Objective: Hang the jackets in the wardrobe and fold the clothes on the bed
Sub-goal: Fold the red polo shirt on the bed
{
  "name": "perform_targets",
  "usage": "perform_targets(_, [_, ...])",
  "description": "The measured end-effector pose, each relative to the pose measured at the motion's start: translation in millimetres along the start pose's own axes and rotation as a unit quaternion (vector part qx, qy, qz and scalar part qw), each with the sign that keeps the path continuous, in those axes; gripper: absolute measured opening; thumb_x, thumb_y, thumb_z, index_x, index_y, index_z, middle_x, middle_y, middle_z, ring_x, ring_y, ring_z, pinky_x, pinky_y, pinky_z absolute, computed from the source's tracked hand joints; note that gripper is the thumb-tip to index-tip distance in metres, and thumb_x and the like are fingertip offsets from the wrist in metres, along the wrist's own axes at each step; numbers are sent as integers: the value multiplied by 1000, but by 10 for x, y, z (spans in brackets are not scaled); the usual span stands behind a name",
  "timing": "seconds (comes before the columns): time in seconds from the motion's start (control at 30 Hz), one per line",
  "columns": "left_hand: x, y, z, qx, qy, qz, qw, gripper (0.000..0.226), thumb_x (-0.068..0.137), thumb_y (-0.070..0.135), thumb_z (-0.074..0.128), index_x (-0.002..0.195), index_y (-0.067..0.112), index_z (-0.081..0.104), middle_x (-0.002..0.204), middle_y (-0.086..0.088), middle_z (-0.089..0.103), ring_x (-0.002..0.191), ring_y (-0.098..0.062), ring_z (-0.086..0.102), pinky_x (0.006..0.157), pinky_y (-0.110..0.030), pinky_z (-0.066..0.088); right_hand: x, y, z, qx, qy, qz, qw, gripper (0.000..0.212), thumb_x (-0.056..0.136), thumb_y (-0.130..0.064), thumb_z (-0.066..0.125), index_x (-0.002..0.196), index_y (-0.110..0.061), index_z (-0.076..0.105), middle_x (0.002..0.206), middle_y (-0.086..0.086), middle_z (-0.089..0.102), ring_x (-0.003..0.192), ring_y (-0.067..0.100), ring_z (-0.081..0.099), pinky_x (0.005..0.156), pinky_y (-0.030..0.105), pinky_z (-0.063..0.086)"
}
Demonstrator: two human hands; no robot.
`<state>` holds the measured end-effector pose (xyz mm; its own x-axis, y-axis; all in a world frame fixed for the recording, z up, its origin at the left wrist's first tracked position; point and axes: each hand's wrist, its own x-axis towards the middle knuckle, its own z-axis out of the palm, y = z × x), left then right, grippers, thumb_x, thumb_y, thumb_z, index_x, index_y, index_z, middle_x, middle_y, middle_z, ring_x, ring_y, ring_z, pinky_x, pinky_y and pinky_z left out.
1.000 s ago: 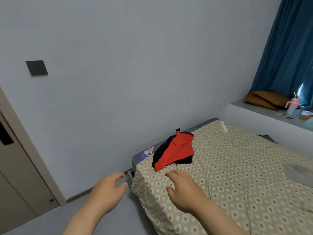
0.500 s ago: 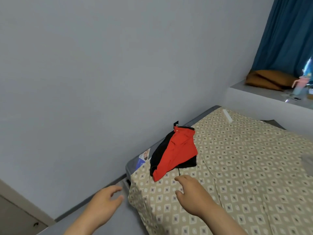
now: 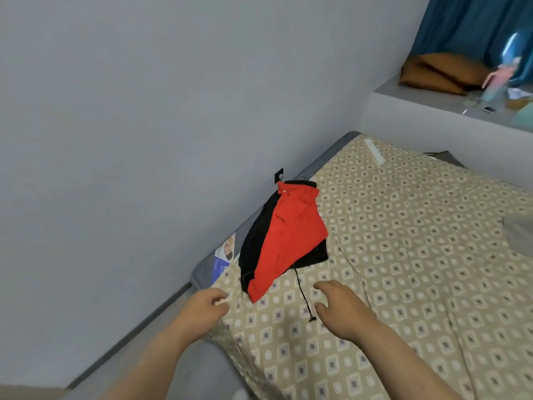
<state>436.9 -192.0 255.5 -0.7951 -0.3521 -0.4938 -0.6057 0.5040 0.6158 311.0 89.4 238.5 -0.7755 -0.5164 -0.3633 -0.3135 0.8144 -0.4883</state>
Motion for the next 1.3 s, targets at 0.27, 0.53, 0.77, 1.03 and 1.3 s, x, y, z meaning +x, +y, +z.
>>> perform_targets(0.27, [1792,-42,-56,26,-127,32,991,11,93,16,53,83,19,52,87,-1,51,70,-15,47,68,-28,40,1134,-139,427,31,-34,141,989,45,98,-25,46,142,-15,46,141,8,49,125,25,49,99,34,45])
perform_targets(0.53, [3497,-511,594,-5,-202,2,979,51,95,24,56,144,18,43,139,-3,51,105,-8,54,88,-27,41,2353,52,1241,123,-60,240,961,61,98,-26,46,155,-23,24,153,8,39,133,26,45,101,33,42])
perform_targets(0.77, [4326,-1013,1473,34,-184,8,982,51,90,27,68,136,14,51,129,-4,55,104,-16,57,85,-23,39,3141,370,1955,263,-55,336,903,50,97,-18,45,147,-19,38,142,6,50,110,19,58,78,25,44])
perform_targets(1.03, [4647,-908,1656,-174,-104,-52,978,34,86,-2,60,117,11,57,81,-1,65,72,-14,64,67,-31,52,3516,516,2269,396,48,352,847,29,101,-25,48,127,-14,53,90,-8,60,70,0,58,62,12,45])
perform_targets(1.3, [3929,-203,1087,-224,-311,-33,923,23,64,7,54,47,22,58,45,4,38,41,-9,31,42,-20,26,3453,416,1847,775,114,347,517,63,89,-68,51,117,-15,70,114,13,72,107,28,69,94,47,55])
